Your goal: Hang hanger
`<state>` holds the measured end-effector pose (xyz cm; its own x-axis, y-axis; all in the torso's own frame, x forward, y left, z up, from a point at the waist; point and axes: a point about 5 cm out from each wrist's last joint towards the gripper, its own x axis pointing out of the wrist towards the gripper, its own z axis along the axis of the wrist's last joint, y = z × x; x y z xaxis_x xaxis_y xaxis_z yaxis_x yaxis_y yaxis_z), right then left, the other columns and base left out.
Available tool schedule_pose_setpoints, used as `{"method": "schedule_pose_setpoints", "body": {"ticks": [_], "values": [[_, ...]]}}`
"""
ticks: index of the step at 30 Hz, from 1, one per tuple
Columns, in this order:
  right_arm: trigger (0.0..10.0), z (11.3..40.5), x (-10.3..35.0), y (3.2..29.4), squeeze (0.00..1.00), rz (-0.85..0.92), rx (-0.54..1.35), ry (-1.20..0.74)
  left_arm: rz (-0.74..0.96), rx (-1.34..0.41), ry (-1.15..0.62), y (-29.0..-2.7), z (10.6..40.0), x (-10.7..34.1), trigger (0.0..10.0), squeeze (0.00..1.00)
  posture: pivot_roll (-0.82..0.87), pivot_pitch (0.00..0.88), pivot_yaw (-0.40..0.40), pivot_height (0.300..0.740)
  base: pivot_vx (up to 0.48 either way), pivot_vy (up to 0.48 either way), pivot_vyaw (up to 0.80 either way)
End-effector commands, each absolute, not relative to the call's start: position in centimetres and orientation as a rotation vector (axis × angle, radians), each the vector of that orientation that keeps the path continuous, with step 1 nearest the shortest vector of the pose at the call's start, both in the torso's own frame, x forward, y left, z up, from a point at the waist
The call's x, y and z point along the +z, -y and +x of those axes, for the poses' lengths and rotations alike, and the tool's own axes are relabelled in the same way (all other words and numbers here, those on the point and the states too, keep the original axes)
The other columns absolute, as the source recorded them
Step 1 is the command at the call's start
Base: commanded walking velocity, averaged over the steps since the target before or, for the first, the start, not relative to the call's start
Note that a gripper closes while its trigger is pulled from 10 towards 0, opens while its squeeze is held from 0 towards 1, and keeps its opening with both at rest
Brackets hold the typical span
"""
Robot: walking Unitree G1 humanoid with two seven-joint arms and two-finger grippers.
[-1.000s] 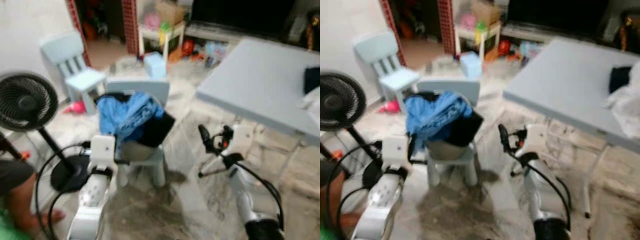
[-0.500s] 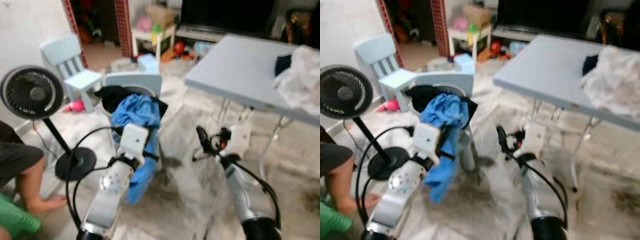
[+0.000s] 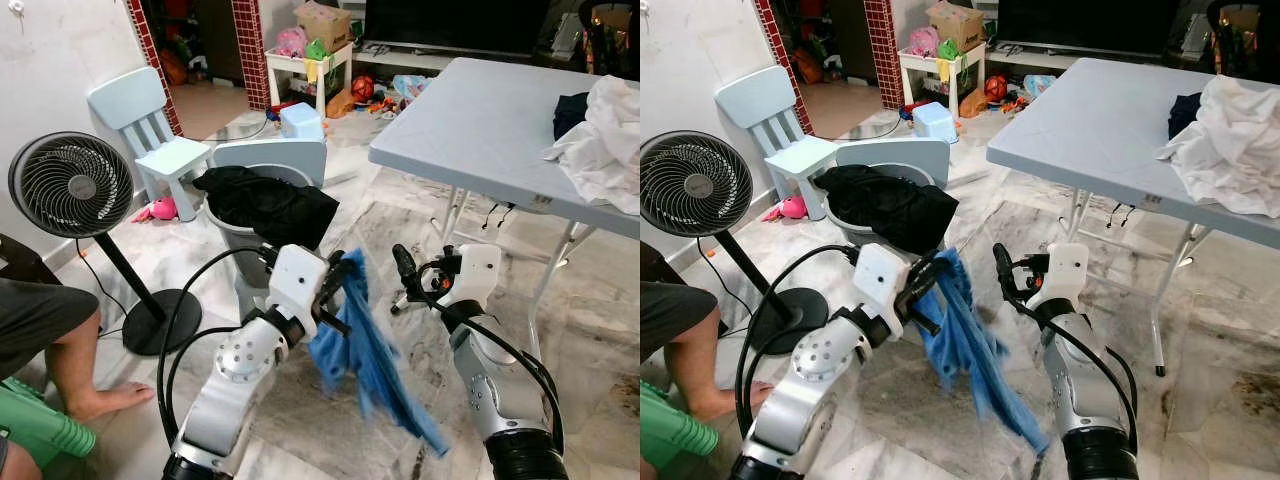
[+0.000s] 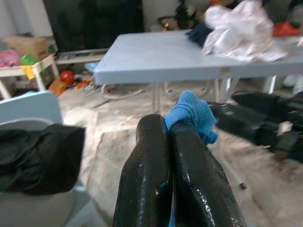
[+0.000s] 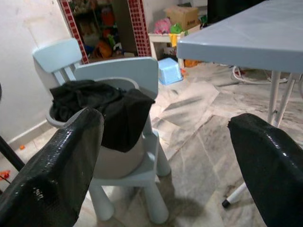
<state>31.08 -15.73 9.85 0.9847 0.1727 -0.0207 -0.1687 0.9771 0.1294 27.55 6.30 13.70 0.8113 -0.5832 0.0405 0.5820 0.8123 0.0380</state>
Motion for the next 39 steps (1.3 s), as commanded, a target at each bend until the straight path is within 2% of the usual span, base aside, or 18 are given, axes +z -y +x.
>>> {"method": "schedule_pose_setpoints", "body": {"ticks": [1,3,10,12,16,18,19,22,31,39], "values": [[10.0,31.4,10.2,15.5,0.00,0.108,0.170,-0.020,0.039,-0.570,0.049,-7.4,28.0,13.6,10.0,0.00,-0.07,0.000,0.027,0.740,0.000,0.000,0.00],[10.0,31.5,10.2,16.2,0.00,0.053,0.122,-0.022,0.053,-0.444,0.012,-9.9,28.1,12.3,10.0,0.00,-0.07,0.000,0.026,0.740,0.000,0.000,0.00],[10.0,31.6,10.5,18.2,0.00,0.018,0.004,-0.011,0.022,-0.287,-0.085,-13.4,26.9,9.7,10.0,0.00,-0.06,0.000,0.024,0.740,0.000,0.000,0.00],[10.0,31.7,10.5,19.1,0.00,-0.006,-0.034,-0.015,-0.008,-0.241,-0.119,-14.4,25.4,8.6,10.0,0.00,-0.06,0.000,0.022,0.740,0.000,0.000,0.00],[10.0,31.6,10.5,19.3,0.00,-0.025,-0.030,-0.012,-0.011,-0.215,-0.107,-14.6,24.8,8.6,10.0,0.00,-0.06,0.000,0.019,0.740,0.000,0.000,0.00],[10.0,31.5,10.5,19.5,0.00,-0.028,-0.016,-0.010,0.015,-0.099,-0.092,-16.1,24.6,8.6,10.0,0.00,-0.05,0.000,0.016,0.740,0.000,0.000,0.00],[10.0,31.5,10.5,19.5,0.00,-0.028,-0.016,-0.010,0.015,-0.099,-0.092,-16.1,24.6,8.6,10.0,0.00,-0.05,0.000,0.016,0.740,0.000,0.000,0.00],[10.0,31.2,10.8,19.1,0.00,-0.044,0.058,0.006,0.036,0.005,-0.105,-18.2,24.4,8.4,10.0,0.00,-0.05,0.000,0.016,0.740,0.000,0.000,0.00],[10.0,31.0,10.7,19.0,0.00,0.016,0.074,0.005,0.016,-0.104,-0.072,-17.1,25.0,8.8,10.0,0.00,-0.06,0.000,0.016,0.740,0.000,0.000,0.00],[10.0,31.1,10.8,19.0,0.00,0.022,0.078,0.001,-0.027,-0.101,-0.074,-17.2,25.2,8.8,10.0,0.00,-0.06,0.000,0.015,0.740,0.000,0.000,-0.55]]}}
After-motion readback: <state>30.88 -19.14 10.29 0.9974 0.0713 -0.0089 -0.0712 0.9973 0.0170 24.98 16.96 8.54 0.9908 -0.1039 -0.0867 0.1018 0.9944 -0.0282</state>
